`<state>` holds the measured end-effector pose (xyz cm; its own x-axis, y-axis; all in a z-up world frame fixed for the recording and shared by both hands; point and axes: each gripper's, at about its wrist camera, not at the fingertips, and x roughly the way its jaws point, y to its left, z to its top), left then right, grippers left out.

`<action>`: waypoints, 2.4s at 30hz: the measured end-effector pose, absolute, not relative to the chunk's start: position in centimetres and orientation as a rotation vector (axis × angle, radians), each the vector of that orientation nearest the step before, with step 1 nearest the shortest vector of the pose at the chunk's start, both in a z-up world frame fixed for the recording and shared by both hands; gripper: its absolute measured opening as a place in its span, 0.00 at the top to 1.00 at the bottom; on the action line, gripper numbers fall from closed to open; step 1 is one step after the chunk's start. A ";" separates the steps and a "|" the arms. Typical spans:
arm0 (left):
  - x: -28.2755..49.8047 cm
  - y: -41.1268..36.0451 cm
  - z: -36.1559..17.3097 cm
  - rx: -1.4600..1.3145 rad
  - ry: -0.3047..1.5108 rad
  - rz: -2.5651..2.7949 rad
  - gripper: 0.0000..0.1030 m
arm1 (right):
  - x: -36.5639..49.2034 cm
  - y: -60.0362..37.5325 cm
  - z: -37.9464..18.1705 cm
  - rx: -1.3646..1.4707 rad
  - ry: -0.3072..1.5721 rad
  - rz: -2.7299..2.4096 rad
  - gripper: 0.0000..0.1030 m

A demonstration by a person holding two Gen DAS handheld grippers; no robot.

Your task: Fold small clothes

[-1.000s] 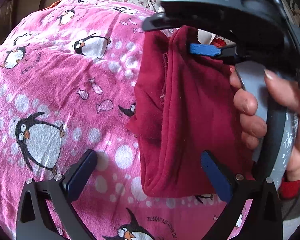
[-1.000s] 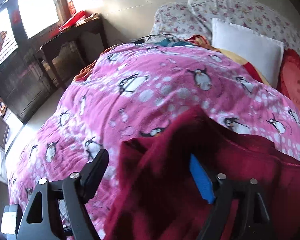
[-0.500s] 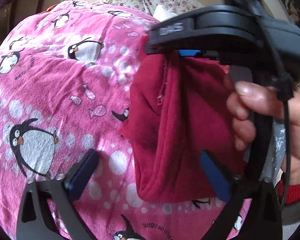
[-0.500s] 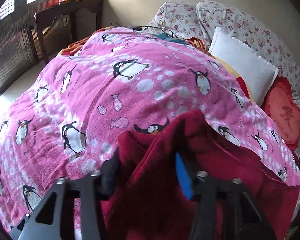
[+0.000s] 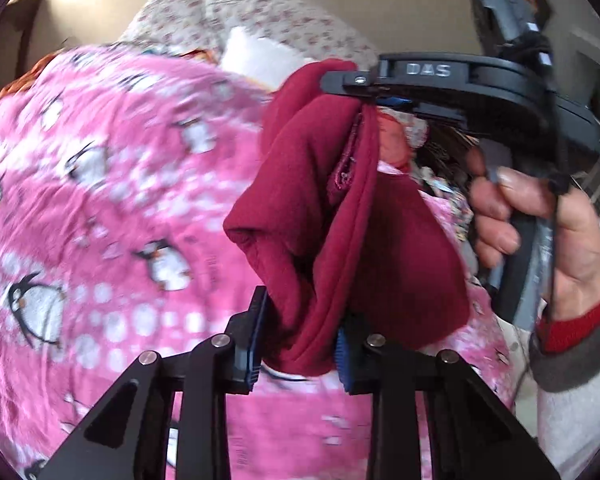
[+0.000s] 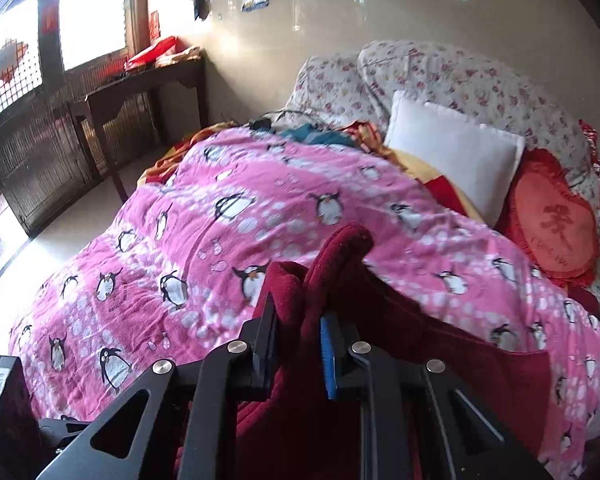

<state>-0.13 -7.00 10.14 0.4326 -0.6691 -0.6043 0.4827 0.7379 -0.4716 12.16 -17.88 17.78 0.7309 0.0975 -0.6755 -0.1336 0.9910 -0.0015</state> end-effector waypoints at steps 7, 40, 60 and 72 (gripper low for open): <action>-2.3 -14.0 12.8 -0.116 0.830 -0.829 0.72 | 8.4 -24.3 20.0 -0.004 0.692 0.047 0.85; -2.6 -20.0 13.4 0.226 0.764 -0.772 0.45 | -1.7 -38.2 16.0 0.272 0.674 -0.091 0.30; 6.7 -25.5 10.5 0.165 0.781 -0.575 0.29 | -1.7 -37.0 9.8 0.105 0.805 -0.180 0.91; 3.4 -23.4 11.5 0.218 0.750 -0.547 0.29 | -6.5 -33.7 14.5 0.140 0.703 -0.106 0.78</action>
